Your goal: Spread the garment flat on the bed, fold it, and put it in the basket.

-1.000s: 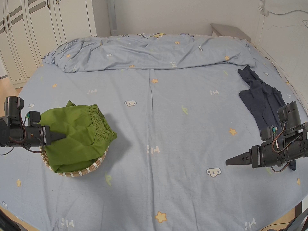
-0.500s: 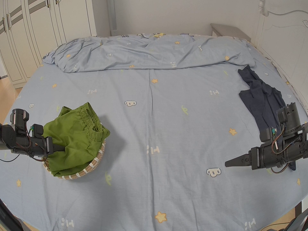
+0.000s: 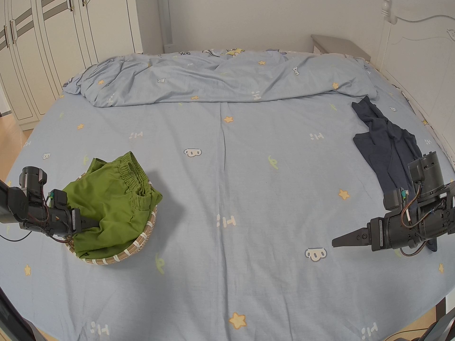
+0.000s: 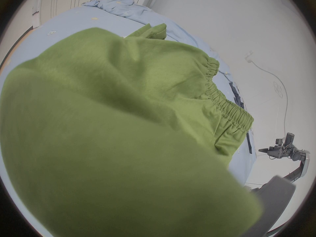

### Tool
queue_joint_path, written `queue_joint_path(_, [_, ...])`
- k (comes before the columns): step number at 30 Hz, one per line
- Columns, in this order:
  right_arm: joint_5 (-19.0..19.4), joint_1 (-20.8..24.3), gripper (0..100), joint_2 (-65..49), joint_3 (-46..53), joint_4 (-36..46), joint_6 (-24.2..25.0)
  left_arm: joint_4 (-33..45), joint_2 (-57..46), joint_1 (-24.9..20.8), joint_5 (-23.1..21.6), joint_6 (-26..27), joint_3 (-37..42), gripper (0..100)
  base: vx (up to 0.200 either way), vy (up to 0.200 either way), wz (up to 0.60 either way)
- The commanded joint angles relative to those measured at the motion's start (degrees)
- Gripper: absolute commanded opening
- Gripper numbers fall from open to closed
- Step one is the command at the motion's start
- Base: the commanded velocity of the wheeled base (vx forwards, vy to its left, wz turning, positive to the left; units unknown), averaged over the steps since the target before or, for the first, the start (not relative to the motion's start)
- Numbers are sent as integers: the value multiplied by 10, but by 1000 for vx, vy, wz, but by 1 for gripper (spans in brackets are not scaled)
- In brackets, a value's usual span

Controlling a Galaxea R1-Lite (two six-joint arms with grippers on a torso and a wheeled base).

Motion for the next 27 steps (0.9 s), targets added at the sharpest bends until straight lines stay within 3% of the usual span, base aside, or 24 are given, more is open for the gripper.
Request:
queue_joint_path(1, [0,0,100,-1,-1,0,0,1,-25,1,10,5,4,100,0,0,0])
queue_joint_path(20, [0,-1,100,-6,-2,0,-4,4,-279,47,10,40,53,100,0,0,0])
queue_joint_path(23, [-4,0,100,-52,-1,0,-15,4,-355,40,10,38,72,100,0,0,0])
queue_joint_path(27, [-13,-10,100,-197,2,5,-91,2,-480,-11,3,33,119,100,0,0,0])
